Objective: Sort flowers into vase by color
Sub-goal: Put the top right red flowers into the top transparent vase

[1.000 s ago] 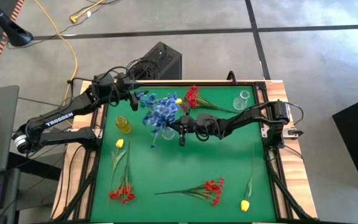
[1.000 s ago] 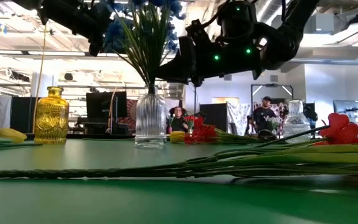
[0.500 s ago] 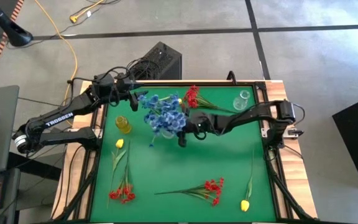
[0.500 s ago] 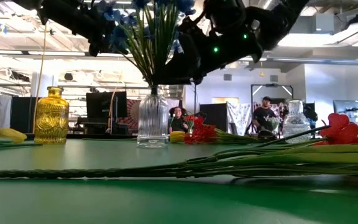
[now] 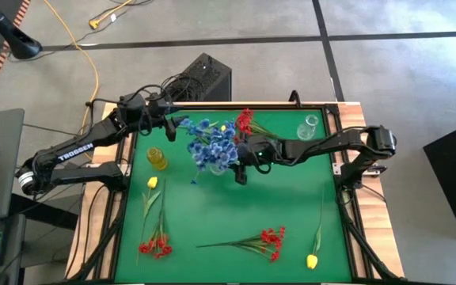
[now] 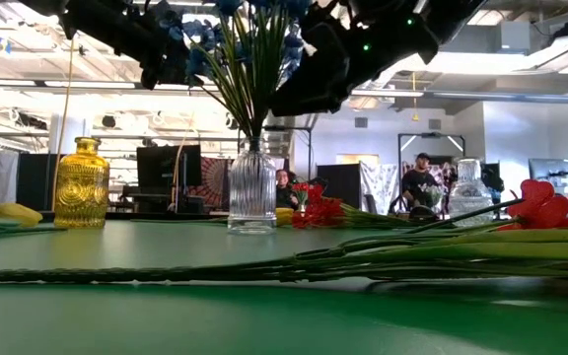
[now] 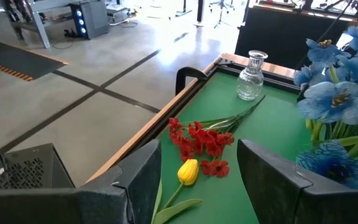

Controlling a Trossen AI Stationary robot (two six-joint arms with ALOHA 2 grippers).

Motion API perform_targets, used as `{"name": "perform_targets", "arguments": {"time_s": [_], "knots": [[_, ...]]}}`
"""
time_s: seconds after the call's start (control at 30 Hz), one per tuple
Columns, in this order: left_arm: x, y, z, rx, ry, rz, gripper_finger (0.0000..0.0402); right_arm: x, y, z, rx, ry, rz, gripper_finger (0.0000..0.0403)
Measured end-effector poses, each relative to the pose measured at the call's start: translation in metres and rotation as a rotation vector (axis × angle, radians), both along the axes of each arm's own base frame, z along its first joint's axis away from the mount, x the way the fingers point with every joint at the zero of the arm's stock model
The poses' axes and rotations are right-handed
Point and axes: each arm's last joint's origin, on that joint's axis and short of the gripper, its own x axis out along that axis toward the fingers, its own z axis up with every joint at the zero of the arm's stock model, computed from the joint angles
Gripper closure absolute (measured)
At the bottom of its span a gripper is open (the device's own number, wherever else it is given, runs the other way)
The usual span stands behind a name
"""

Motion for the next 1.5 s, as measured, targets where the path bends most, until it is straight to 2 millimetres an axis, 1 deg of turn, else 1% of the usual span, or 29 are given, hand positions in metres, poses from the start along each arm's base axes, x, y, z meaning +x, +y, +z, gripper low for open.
{"name": "perform_targets", "arguments": {"time_s": [0.23,0.57,0.77,1.07,1.3,1.4,1.5], "knots": [[-0.004,-0.002,0.004,0.024,-0.008,0.011,0.0203,-0.014,0.004,0.006,0.027,0.088,0.039,0.0170],[-0.022,-0.013,0.014,0.111,0.013,0.090,0.0203,-0.037,0.006,0.014,0.081,0.226,0.014,0.0170],[-0.027,-0.014,0.011,0.121,0.078,0.153,0.0203,-0.052,0.007,0.020,0.108,0.284,-0.004,0.0170],[-0.026,-0.012,0.003,0.093,0.153,0.170,0.0203,-0.076,0.005,0.026,0.128,0.403,-0.030,0.0171],[-0.028,-0.014,-0.004,0.015,0.188,0.156,0.0203,-0.089,-0.007,0.020,0.149,0.506,-0.103,0.0171],[-0.027,-0.016,-0.006,-0.020,0.186,0.120,0.0203,-0.091,-0.019,0.014,0.133,0.526,-0.166,0.0171],[-0.027,-0.016,-0.006,-0.043,0.169,0.092,0.0203,-0.092,-0.037,0.009,0.132,0.543,-0.241,0.0171]]}}
